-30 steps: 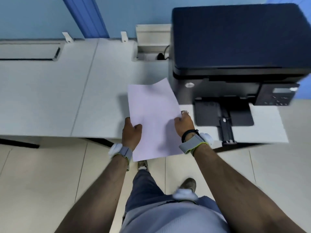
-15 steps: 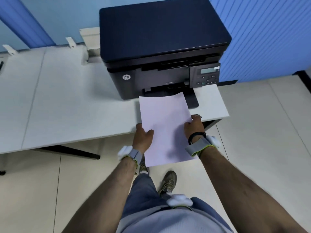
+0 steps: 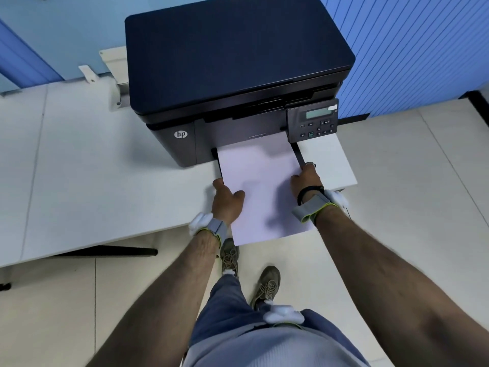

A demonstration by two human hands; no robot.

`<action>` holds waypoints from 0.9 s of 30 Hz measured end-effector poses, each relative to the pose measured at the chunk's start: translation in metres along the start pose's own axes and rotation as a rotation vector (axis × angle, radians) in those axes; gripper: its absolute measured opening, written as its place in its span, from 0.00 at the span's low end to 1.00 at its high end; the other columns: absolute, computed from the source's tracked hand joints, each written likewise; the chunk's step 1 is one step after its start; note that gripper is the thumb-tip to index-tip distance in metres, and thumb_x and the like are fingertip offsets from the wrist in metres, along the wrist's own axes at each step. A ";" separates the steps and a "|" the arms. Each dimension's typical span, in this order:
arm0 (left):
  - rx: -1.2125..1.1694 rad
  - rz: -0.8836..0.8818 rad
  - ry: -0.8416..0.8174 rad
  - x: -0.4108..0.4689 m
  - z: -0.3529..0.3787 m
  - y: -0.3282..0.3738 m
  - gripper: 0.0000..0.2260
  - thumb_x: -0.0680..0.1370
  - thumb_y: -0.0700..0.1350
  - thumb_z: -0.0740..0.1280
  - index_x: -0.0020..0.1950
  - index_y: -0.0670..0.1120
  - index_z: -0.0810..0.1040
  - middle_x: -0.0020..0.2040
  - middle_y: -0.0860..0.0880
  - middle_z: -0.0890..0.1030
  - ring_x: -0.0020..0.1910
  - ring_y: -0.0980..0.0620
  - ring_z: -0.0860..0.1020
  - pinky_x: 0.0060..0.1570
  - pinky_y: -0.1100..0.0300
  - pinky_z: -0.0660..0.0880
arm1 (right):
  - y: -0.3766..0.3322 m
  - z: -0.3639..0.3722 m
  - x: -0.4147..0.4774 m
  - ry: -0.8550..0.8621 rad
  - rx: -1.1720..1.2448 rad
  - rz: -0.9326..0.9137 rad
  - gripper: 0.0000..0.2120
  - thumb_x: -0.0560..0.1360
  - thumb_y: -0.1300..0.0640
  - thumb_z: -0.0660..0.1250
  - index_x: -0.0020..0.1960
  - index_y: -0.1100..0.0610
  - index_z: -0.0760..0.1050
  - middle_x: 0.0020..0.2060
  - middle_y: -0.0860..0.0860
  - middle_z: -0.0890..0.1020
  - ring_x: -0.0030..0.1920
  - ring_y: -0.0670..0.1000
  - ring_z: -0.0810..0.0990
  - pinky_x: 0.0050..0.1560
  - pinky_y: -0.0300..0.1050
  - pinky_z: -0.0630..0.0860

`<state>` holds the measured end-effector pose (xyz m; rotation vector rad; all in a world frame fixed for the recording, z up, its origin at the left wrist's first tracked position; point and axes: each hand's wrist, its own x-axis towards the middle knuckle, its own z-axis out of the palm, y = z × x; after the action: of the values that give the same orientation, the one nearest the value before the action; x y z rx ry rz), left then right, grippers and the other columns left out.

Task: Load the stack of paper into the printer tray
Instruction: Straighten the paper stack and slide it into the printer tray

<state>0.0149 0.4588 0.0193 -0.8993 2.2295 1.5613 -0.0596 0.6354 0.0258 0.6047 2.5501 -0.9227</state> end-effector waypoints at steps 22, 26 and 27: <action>1.063 0.735 -0.311 0.016 0.000 -0.021 0.58 0.58 0.79 0.62 0.76 0.54 0.38 0.80 0.51 0.44 0.77 0.53 0.39 0.74 0.46 0.39 | 0.056 -0.019 0.013 -0.294 -0.821 -0.854 0.62 0.54 0.23 0.66 0.77 0.44 0.39 0.78 0.52 0.42 0.77 0.55 0.38 0.75 0.57 0.44; 1.133 0.752 -0.241 0.023 0.011 -0.022 0.57 0.62 0.73 0.67 0.76 0.52 0.35 0.80 0.49 0.41 0.77 0.52 0.37 0.73 0.45 0.38 | 0.056 -0.019 0.017 -0.240 -0.887 -0.864 0.61 0.59 0.32 0.72 0.77 0.48 0.36 0.78 0.55 0.39 0.77 0.56 0.37 0.75 0.57 0.43; 1.128 0.746 -0.209 0.027 0.014 -0.020 0.57 0.63 0.71 0.67 0.76 0.52 0.35 0.80 0.48 0.42 0.77 0.51 0.38 0.73 0.45 0.39 | 0.054 -0.018 0.018 -0.222 -0.888 -0.857 0.61 0.61 0.33 0.72 0.77 0.49 0.36 0.78 0.55 0.39 0.77 0.57 0.37 0.75 0.57 0.43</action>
<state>0.0052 0.4583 -0.0158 0.4240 2.7825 0.2687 -0.0508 0.6901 0.0029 -0.8326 2.6128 0.0446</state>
